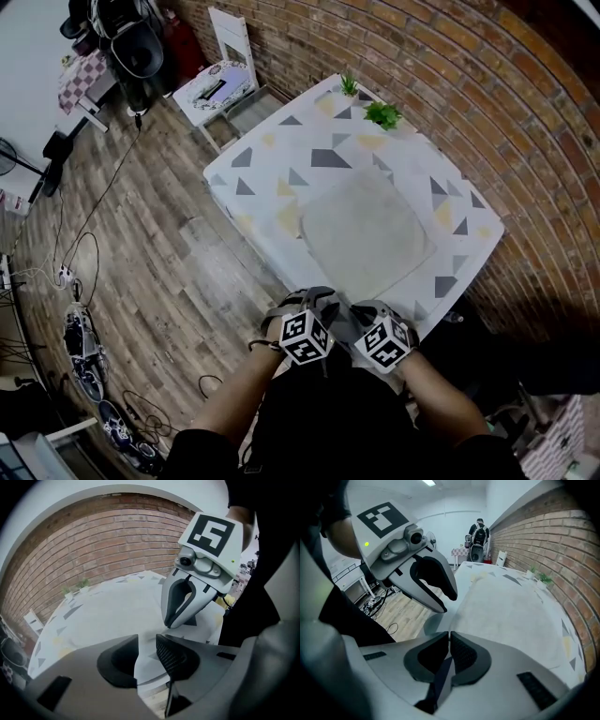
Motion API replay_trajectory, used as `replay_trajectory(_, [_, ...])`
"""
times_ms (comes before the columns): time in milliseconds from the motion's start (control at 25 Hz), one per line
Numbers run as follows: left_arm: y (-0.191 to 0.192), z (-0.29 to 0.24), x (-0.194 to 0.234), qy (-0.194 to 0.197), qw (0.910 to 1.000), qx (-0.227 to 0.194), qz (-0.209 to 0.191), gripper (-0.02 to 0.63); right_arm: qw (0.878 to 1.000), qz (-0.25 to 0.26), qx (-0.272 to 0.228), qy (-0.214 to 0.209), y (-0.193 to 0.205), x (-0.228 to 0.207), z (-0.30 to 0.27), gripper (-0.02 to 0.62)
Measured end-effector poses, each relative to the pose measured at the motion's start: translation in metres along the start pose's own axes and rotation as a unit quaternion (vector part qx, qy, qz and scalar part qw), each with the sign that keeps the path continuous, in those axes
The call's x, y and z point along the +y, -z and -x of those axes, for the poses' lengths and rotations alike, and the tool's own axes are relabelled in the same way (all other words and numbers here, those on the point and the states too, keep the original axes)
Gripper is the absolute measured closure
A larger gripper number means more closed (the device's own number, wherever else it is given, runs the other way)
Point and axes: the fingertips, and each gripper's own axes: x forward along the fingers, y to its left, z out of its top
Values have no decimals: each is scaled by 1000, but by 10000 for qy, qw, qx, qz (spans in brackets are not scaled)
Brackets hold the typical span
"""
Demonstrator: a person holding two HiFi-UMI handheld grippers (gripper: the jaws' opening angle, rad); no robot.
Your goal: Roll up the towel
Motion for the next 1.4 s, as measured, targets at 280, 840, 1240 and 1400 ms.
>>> replay_trajectory(280, [-5,-12,-9,268,9981,153,-541,483,9999,-12,-104,-12,-7,-5,8,568])
replay_trajectory(840, [-7,-24,-6,344,9970,222,-664,571,9991,51,-412,-73,-35,-21,22,569])
replay_trajectory(1240, [-5,-29,-4,609,9973,416,53,577,9995,70,-273,109,-26,-50,8,578])
replay_trajectory(1400, [-8,-32,4,661,9948,307,718,577,9982,18,-534,272,-32,-57,26,572])
